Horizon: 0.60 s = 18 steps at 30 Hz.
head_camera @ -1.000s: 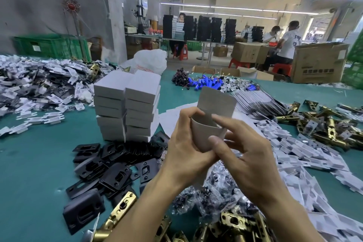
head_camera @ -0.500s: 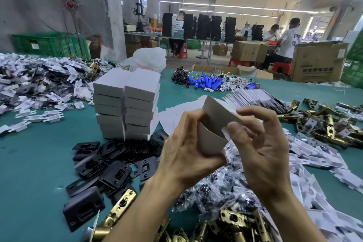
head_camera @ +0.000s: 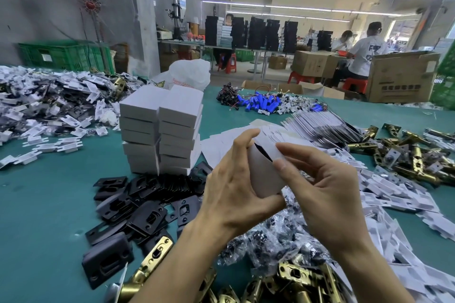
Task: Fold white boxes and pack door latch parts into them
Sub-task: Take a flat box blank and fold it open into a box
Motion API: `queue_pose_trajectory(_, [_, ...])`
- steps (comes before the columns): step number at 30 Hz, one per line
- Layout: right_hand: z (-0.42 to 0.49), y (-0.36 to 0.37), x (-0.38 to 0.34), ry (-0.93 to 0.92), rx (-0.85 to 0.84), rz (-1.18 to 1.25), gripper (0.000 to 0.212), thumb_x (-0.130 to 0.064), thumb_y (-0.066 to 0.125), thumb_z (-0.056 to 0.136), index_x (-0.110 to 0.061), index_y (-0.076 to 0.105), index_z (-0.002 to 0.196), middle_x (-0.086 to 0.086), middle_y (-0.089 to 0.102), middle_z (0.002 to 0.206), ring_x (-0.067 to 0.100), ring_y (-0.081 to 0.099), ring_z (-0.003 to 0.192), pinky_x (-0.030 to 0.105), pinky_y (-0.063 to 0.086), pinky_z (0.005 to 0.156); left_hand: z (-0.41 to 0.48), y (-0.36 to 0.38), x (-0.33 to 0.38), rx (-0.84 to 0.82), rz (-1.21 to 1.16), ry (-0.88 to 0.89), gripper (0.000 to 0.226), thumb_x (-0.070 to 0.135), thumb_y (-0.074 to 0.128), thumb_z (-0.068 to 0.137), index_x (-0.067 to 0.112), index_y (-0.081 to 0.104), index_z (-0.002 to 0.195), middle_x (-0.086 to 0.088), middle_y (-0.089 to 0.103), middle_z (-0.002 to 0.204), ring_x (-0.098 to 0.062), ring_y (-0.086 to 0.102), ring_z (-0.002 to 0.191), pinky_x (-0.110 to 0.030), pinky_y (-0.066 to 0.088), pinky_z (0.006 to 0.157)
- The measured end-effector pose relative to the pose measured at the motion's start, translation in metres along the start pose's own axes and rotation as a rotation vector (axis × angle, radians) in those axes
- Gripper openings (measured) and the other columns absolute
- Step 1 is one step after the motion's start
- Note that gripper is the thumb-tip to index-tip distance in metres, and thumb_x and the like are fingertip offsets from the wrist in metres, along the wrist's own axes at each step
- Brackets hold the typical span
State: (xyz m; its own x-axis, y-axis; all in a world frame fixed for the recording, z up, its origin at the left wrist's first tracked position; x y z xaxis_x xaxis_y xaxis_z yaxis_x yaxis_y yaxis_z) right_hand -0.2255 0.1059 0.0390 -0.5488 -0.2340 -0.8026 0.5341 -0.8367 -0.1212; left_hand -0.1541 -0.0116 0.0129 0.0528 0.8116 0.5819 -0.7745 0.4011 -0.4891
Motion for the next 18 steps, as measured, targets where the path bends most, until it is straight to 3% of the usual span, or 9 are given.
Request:
queue_pose_trajectory(5, [0.003,-0.012,0.001,0.032,0.04,0.063,0.019,-0.007,0.073,0.084,-0.024,0.075,0.093,-0.005,0.078,0.091,0.014,0.075,0.086,0.025,0.06,0.076,-0.001,0.003,0.004,-0.036,0.043,0.024,0.095,0.055,0.062,0.059,0.041,0.021,0.145,0.014,0.054,0.117,-0.011,0.057,0.083,-0.029,0.052,0.065])
queue_pose_trajectory(12, [0.005,-0.014,0.006,0.074,0.025,0.016,0.017,0.003,0.075,0.08,-0.014,0.075,0.082,-0.001,0.077,0.086,0.014,0.075,0.084,0.026,0.059,0.078,-0.001,0.003,0.007,-0.031,0.082,0.047,0.095,0.053,0.061,0.061,0.04,0.022,0.147,0.008,0.056,0.116,-0.013,0.056,0.083,-0.031,0.052,0.066])
queue_pose_trajectory(18, [0.007,-0.008,-0.001,0.063,-0.106,0.002,0.023,0.003,0.072,0.082,-0.018,0.077,0.09,-0.006,0.077,0.092,0.008,0.073,0.091,0.02,0.057,0.081,-0.001,0.003,0.009,-0.039,0.011,0.036,0.089,0.052,0.06,0.061,0.052,0.016,0.14,0.013,0.045,0.109,-0.012,0.052,0.078,-0.02,0.04,0.057])
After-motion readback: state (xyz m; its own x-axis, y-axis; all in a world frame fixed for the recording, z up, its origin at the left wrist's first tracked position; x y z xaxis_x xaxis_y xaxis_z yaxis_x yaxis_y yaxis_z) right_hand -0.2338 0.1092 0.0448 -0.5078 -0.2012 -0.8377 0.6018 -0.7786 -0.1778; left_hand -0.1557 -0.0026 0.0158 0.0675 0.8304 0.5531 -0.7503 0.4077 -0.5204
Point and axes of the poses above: each hand's wrist, its own z-axis towards the middle knuckle, its own y-axis out of the palm, x = y × z, the point moved 9 cm from there along z, towards the middle knuckle
